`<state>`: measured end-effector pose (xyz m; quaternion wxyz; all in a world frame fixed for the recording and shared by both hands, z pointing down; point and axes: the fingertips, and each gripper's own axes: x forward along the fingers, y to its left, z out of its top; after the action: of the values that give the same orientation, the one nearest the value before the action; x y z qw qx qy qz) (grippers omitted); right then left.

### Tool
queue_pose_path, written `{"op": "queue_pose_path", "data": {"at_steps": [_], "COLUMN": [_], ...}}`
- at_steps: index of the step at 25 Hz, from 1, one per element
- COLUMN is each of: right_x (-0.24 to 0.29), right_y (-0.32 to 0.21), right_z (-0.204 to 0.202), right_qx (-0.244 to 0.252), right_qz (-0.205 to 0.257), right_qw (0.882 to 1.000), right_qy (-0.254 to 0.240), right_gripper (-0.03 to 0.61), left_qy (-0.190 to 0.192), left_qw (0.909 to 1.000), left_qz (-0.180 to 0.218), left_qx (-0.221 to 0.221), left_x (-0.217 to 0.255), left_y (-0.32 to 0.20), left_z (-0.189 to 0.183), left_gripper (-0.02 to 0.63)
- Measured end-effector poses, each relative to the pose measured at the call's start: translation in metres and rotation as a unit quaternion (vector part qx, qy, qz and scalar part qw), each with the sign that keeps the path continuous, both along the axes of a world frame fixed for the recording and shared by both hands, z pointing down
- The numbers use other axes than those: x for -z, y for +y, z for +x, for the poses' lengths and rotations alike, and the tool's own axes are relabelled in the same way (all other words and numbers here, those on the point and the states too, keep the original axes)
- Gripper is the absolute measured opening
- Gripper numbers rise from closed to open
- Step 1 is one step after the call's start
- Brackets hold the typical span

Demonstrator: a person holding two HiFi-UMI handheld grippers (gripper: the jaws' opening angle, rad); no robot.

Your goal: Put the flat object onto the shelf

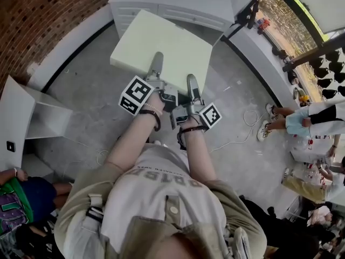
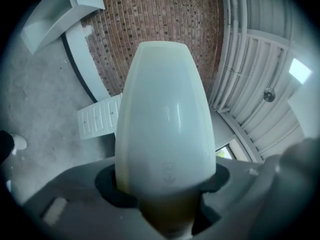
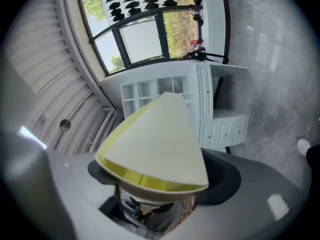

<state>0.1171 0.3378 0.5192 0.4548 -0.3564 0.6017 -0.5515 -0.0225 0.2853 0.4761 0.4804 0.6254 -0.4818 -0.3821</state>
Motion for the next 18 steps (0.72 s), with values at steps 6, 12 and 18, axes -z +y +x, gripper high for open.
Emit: {"op": "queue_pose_path", "data": {"at_steps": [6, 12, 18], "right_x": [0.009, 0.039, 0.047], "right_y": [-0.041, -0.09, -0.136], "right_z": [-0.011, -0.024, -0.03], "right_qx": [-0.04, -0.049, -0.066], "right_qz": [0.032, 0.109, 0.122], "right_qw": [0.998, 0.989, 0.987], "right_qy": [0.047, 0.082, 0.076], "right_gripper": [0.354, 0.342, 0.334], "left_qy": [-0.001, -0.027, -0.053], "left_qw": [0.9986, 0.982, 0.9738], "left_qz": [0.025, 0.096, 0.109], "left_qx": [-0.047, -0.16, -0.193], "left_x": [0.003, 0.025, 0.026], "left_y": [-0.045, -0.089, -0.129], "left_z": [-0.014, -0.017, -0.039], "left_gripper": [0.314, 0.353, 0.391]}}
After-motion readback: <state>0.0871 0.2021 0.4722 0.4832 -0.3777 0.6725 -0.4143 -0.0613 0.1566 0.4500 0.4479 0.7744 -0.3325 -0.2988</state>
